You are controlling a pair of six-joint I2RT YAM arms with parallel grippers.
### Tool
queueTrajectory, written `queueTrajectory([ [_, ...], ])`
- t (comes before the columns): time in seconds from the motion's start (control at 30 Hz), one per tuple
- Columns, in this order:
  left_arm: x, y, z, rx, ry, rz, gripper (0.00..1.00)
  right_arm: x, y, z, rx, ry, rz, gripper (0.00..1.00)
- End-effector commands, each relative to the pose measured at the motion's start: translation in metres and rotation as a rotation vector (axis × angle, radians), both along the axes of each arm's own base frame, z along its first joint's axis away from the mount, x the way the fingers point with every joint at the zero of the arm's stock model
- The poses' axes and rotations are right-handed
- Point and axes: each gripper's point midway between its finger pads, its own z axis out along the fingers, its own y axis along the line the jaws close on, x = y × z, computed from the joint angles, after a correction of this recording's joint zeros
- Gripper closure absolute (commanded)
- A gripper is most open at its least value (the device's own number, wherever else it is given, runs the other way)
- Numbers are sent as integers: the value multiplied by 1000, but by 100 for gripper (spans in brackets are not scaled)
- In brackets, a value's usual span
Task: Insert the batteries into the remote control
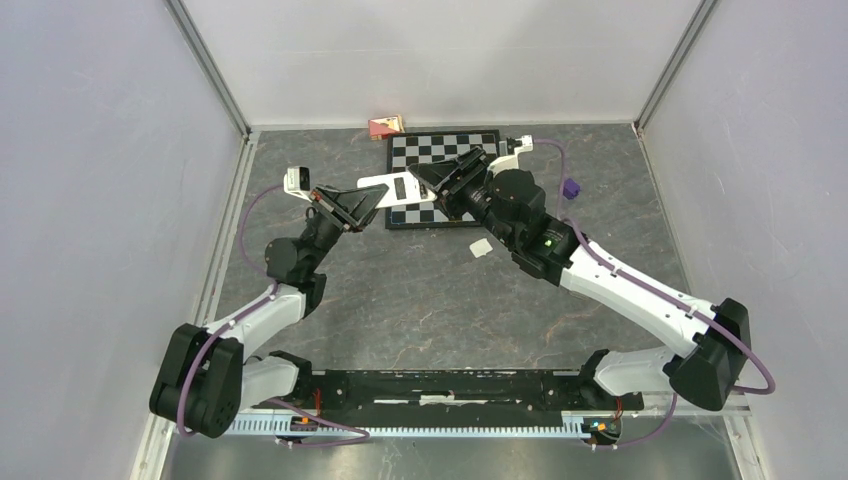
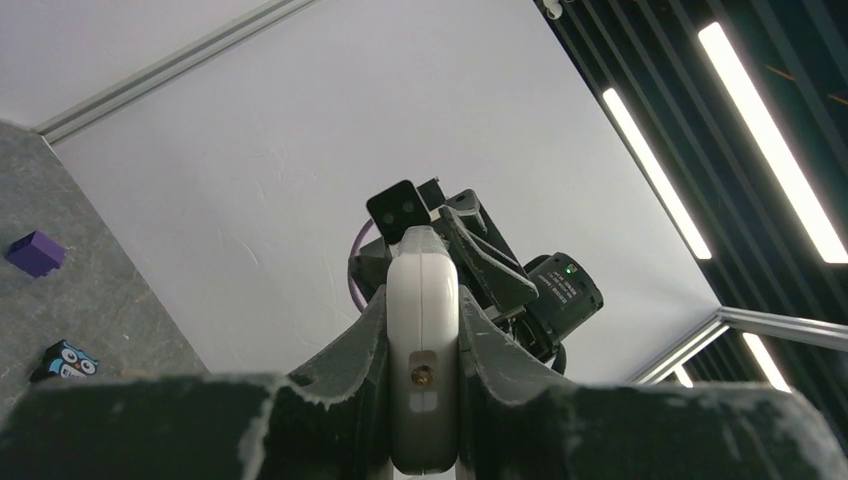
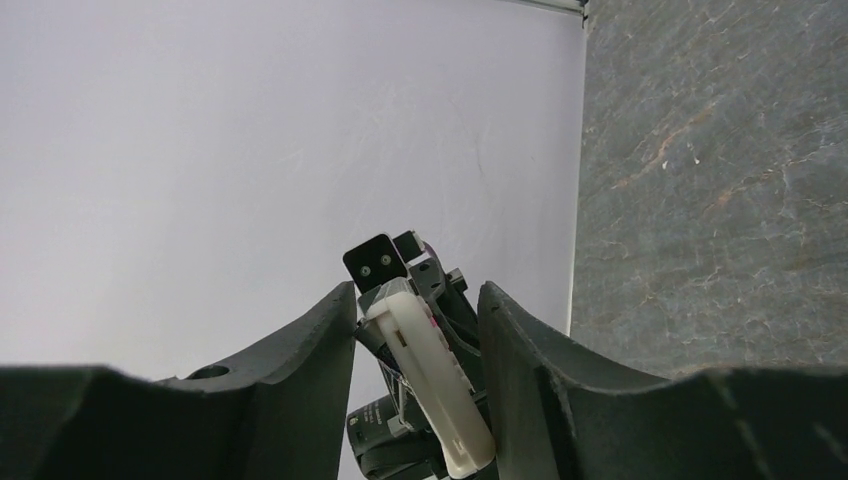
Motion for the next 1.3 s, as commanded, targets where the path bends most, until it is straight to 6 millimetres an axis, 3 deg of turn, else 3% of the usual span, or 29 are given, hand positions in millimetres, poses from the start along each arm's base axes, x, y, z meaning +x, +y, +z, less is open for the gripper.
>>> queueTrajectory([
  [0.0,-14,1,14,-1,-102,-10,98,-2,3,20,82,-35,24,50],
  [0.17,-12,3,19,-19,-82,-1,98,-4,2,23,107,-47,27,60],
  [0.63,0,8,29,-42,30,29,98,-8,6,21,100,-114,64,73],
  [0.67,0,8,29,-48,43,29,98,-8,5,21,90,-126,62,70],
  [0.8,1,9,26,-49,60,32,98,-2,-2,28,55,-187,54,25],
  [0.9,1,10,24,-44,65,36,98,-1,-11,36,58,-246,39,15],
  [1.0,1,10,24,-46,68,39,98,-1,-16,34,50,-255,37,19],
  [1.2,2,9,24,-44,69,37,98,-2,-17,21,18,-256,53,49],
  [1.27,3,9,24,-44,68,37,98,-2,-15,20,7,-266,69,52],
])
